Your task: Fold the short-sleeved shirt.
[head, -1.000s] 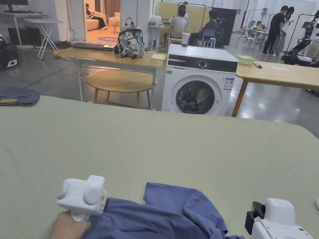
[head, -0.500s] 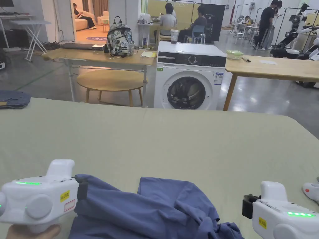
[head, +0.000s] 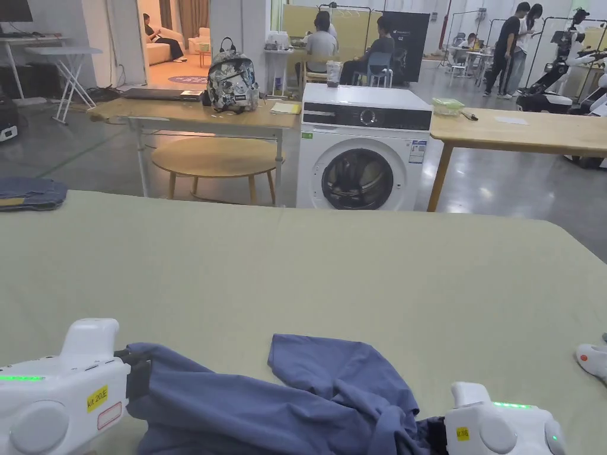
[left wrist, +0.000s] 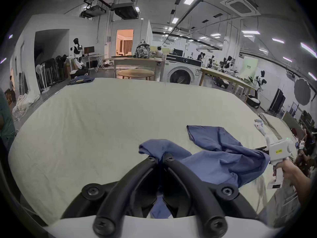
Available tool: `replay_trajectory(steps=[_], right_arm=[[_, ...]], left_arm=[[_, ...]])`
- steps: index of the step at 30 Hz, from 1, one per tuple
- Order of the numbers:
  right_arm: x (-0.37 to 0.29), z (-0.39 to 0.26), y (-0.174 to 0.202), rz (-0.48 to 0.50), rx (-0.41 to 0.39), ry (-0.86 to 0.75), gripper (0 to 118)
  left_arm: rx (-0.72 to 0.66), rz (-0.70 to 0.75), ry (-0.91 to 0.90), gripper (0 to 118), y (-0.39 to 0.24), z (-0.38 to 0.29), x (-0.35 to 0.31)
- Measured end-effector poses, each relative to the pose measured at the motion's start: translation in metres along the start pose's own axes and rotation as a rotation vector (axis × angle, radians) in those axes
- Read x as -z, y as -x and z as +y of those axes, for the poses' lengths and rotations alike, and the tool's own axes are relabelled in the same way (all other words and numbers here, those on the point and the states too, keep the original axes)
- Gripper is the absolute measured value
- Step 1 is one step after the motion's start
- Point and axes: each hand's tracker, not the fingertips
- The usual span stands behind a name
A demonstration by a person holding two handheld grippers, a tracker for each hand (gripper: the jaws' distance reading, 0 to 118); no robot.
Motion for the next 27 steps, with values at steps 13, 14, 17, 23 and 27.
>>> replay_trajectory(steps=[13,14,17,23,27], right_arm=[[-0.151,0.043,-0.009,-0.162,-0.020,-0.459,7],[-0.164,0.047,-0.014,-0.166,-0.005,-0.492,7],[-0.198,0.055,-0.023,-0.206,0.010,-0.573,7],[-0.247,0.060,-0.029,-0.216,0.005,-0.632,7],[-0.259,0.064,-0.031,-0.215,0.002,-0.666,7]], left_arm=[[-0.001,0.050,-0.172,0,0.016,0.043,-0.072],[-0.002,0.062,-0.188,0,0.015,0.047,-0.082],[-0.017,0.077,-0.235,0,0.025,0.060,-0.102],[-0.038,0.097,-0.280,0,0.043,0.077,-0.128],[-0.062,0.100,-0.314,0,0.054,0.090,-0.133]])
